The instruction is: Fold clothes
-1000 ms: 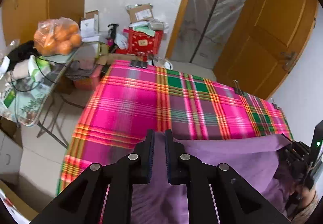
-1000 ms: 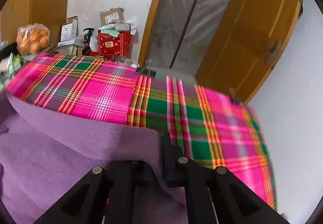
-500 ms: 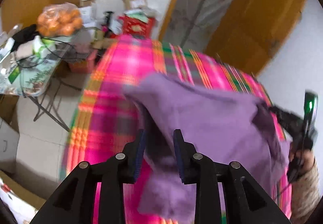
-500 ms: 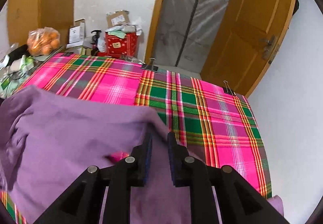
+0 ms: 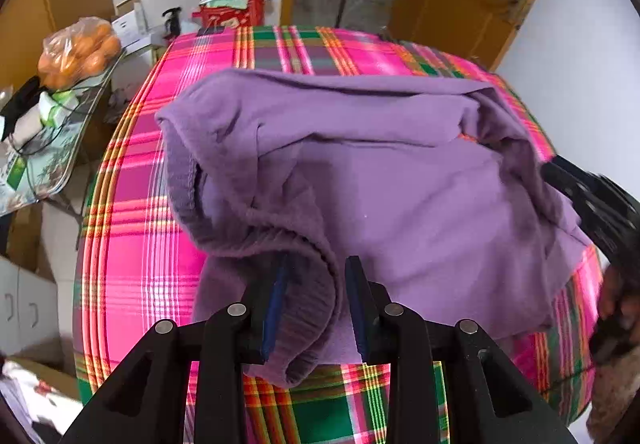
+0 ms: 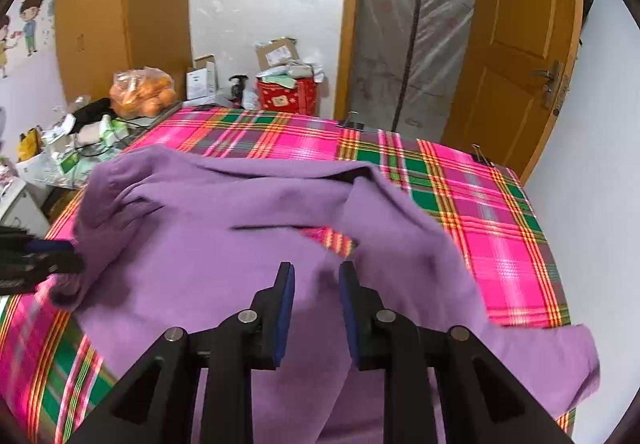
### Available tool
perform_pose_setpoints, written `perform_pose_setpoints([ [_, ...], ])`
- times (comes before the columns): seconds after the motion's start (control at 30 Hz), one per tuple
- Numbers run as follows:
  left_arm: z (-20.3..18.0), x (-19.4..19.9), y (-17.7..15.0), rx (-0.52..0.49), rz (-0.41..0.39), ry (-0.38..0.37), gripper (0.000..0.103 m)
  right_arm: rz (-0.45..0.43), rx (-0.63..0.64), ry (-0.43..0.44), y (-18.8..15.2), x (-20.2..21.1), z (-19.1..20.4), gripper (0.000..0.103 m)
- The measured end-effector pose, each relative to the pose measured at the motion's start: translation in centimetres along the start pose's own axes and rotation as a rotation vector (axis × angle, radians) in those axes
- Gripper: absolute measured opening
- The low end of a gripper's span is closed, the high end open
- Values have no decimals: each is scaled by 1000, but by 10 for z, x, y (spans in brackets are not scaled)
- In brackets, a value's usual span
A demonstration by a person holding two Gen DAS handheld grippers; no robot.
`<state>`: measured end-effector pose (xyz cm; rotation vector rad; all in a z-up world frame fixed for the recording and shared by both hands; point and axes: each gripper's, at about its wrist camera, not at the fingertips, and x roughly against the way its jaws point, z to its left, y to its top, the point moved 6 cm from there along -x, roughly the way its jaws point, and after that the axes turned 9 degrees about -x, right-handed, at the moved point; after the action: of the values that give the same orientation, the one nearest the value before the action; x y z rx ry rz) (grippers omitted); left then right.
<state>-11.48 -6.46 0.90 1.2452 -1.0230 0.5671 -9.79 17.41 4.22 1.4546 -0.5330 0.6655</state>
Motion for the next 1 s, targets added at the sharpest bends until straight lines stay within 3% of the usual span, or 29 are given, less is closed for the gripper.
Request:
perform_pose_setpoints([
  [0.1,-4,-2,-1,-23,-4,66,31,9,34,48,-19,8,17,29],
  [0.33,-14,-17,-2,-13,41,93,31,35,83,127,-51,14,47,29],
  [0.53,-15,-27,2,-13,74,112,31,64,136,135,-75,13,58,30],
  [0.87,-4,-39,2,49,90,74,31,101,249,247,-102,11,99,39],
  [1.0,1,-36,3,67,70,50,28,118,290,293,-111,11,113,50],
])
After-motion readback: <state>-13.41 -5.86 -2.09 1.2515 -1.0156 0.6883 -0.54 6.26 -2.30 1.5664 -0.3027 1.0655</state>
